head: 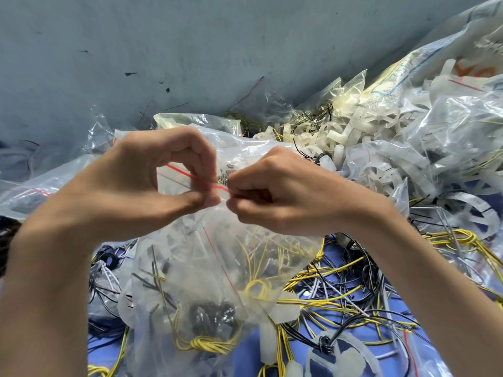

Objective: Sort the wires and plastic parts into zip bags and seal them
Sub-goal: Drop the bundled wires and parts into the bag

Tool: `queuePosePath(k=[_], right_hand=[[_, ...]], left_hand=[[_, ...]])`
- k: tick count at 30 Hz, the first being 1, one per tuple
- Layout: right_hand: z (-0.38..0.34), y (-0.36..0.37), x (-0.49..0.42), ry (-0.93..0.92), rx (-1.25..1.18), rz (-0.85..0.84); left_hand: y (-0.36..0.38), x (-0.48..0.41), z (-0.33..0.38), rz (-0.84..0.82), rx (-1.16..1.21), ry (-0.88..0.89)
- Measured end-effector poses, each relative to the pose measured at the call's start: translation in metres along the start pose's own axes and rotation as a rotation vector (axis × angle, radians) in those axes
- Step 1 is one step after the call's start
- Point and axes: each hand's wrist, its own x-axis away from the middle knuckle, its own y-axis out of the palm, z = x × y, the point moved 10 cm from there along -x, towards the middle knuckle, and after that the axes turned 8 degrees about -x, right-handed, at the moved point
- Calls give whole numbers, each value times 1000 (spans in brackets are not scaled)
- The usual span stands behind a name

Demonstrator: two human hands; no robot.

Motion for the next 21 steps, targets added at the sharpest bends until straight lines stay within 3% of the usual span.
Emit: queuePosePath(k=[21], right_hand=[[-4, 0, 0, -35, 36, 1]], left_hand=[[0, -2, 14, -3, -9, 57]])
